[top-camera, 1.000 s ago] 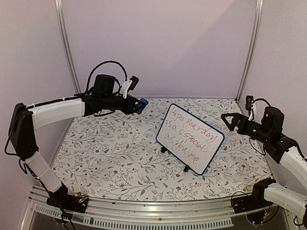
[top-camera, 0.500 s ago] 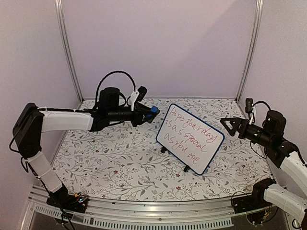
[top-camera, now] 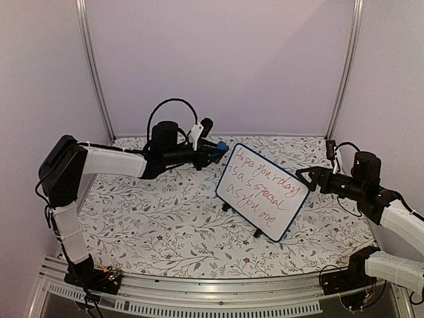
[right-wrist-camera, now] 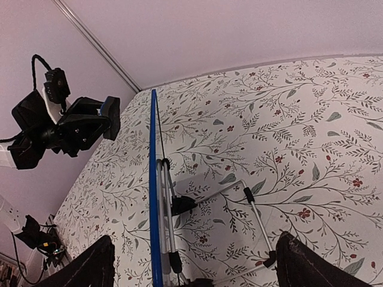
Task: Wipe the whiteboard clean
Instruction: Hold the whiteboard at the whiteboard stand.
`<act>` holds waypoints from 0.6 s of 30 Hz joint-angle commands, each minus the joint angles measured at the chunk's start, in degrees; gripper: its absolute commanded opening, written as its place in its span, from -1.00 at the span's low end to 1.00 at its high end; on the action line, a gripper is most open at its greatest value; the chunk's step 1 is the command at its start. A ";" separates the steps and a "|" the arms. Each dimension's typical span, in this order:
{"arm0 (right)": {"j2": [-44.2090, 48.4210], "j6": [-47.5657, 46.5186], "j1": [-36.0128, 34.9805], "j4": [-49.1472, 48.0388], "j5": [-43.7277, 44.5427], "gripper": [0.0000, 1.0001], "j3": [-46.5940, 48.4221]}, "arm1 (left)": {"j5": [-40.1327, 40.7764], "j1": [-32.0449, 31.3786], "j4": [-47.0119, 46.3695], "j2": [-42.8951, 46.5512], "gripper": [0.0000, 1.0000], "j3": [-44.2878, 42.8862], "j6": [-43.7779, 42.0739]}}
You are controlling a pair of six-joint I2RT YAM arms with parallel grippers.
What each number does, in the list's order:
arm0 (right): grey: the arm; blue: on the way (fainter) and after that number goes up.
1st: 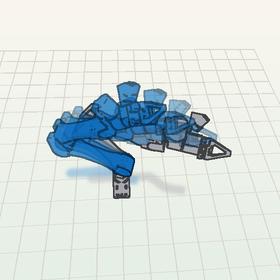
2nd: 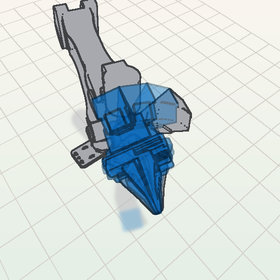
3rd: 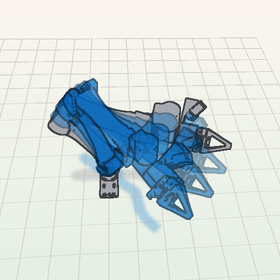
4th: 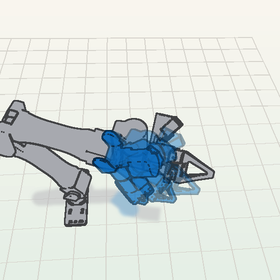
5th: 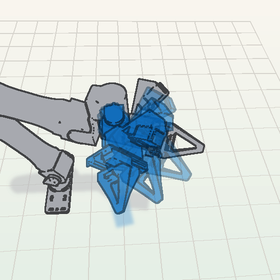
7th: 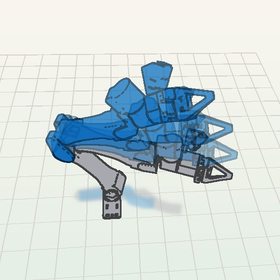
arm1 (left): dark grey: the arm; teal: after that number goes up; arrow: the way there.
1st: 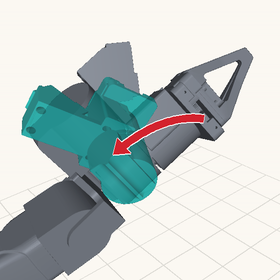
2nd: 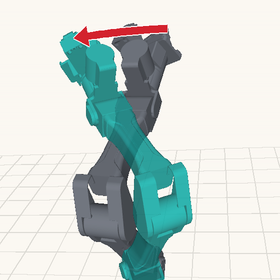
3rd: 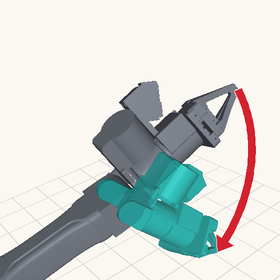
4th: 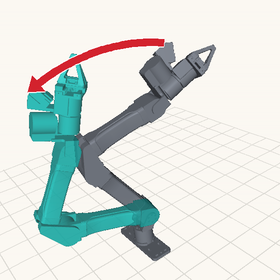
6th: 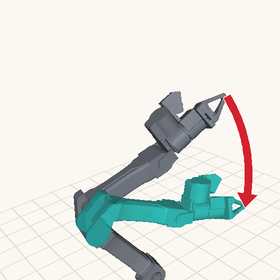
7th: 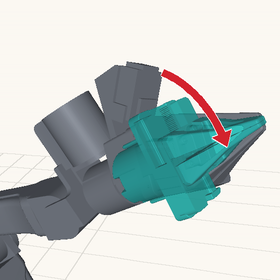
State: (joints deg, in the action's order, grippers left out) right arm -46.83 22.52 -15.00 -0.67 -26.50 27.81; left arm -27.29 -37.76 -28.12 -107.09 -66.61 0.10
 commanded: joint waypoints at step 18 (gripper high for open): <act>9.68 -0.48 -6.55 -9.86 6.14 0.08 -9.56 | 1.67 -0.83 -14.96 -3.02 -0.89 1.94 8.77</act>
State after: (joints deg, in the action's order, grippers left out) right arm -39.22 21.47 -21.34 -4.89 -21.89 21.39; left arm -25.06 -37.89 -37.50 -110.28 -65.98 6.83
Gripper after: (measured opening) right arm 0.560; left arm 0.263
